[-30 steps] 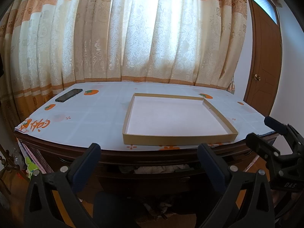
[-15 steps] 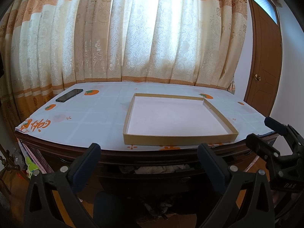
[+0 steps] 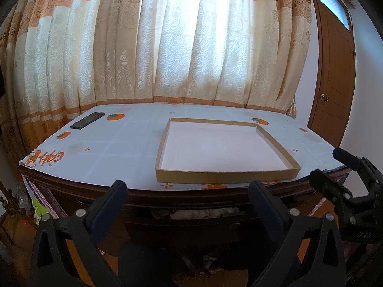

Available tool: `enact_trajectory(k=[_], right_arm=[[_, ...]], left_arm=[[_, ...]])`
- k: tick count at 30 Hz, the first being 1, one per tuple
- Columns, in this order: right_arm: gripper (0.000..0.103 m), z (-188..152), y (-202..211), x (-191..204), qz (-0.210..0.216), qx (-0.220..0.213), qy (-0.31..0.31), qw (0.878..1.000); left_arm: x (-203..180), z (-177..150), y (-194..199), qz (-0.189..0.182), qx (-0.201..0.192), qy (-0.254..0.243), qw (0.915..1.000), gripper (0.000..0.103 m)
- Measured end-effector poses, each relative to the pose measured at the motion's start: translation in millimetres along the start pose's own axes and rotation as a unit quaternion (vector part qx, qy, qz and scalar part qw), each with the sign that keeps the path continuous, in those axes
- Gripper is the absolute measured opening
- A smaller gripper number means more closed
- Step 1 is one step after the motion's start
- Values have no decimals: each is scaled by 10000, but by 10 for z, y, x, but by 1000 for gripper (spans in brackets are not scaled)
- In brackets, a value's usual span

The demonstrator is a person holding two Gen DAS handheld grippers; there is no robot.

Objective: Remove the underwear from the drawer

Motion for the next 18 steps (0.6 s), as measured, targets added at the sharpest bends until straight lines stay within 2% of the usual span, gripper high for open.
enact_trajectory(k=[18], right_arm=[[103,-19,-34,33,28,-8,18,10000]], left_arm=[[-6,-2,-7,6,2,-3,10000,103]])
Point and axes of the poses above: each gripper's, at about its wrist camera, not at the fingertips, and y roughly against the way its jaws point, x to its left, z to its top, the point moved 7 cm from there along -y, roughly the way its jaws point, and after that the axes turned 14 degrees about x, right-handed, at the moved point
